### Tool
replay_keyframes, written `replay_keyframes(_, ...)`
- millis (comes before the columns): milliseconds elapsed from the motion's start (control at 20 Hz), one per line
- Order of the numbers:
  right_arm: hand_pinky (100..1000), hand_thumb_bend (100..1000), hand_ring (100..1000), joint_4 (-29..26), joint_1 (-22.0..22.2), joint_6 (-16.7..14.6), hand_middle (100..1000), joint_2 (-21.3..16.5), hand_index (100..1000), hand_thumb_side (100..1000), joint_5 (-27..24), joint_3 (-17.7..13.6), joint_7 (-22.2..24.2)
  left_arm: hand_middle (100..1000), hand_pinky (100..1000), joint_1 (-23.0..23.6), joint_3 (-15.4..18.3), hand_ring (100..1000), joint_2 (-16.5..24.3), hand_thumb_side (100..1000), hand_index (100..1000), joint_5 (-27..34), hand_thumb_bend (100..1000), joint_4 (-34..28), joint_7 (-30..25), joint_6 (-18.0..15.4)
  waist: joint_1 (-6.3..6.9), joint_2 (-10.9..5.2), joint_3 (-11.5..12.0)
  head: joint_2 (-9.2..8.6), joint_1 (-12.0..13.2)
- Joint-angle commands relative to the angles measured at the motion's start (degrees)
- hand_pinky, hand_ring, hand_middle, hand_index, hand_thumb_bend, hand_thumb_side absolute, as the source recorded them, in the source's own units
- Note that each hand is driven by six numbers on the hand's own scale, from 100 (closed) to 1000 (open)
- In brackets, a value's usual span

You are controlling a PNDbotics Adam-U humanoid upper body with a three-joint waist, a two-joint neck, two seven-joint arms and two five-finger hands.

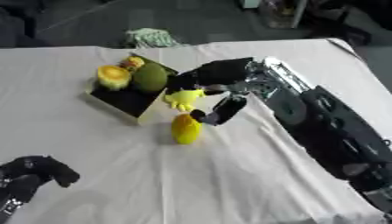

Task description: Pick up objects on the table and place them in the box.

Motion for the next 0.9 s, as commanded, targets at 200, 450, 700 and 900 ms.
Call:
replay_keyframes(200, 846, 221, 896, 3.58, -1.43, -2.94, 992, 0.29, 1000, 339, 7.84, 0.54, 1.04, 517, 719, -0.34, 0.39, 683, 0.50, 678, 729, -0.16, 100, -1.23, 0.15, -0.05, 0.11, -0.67, 0.08, -0.67, -0.09)
replay_keyframes(450, 852, 287, 901, 6.47, -2.00, -4.85, 981, 1.01, 1000, 393, 13.93, 1.52, 0.48, 517, 719, -0.34, 0.38, 683, 0.47, 679, 729, -0.18, 100, -1.23, 0.15, -0.02, 0.11, -0.62, 0.13, -0.67, -0.26)
replay_keyframes(700, 840, 315, 877, 7.72, -2.18, -6.12, 896, 1.55, 956, 323, 17.33, 2.07, -0.56, 516, 719, -0.32, 0.40, 682, 0.46, 679, 729, -0.24, 100, -1.23, 0.18, 0.00, 0.12, -0.60, 0.14, -0.63, -0.24)
replay_keyframes(900, 815, 312, 830, 8.19, -2.60, -5.31, 761, 2.03, 821, 339, 18.81, 2.13, -4.64, 516, 718, -0.32, 0.41, 681, 0.44, 678, 729, -0.25, 100, -1.23, 0.20, -0.03, 0.20, -0.61, 0.12, -0.68, -0.27)
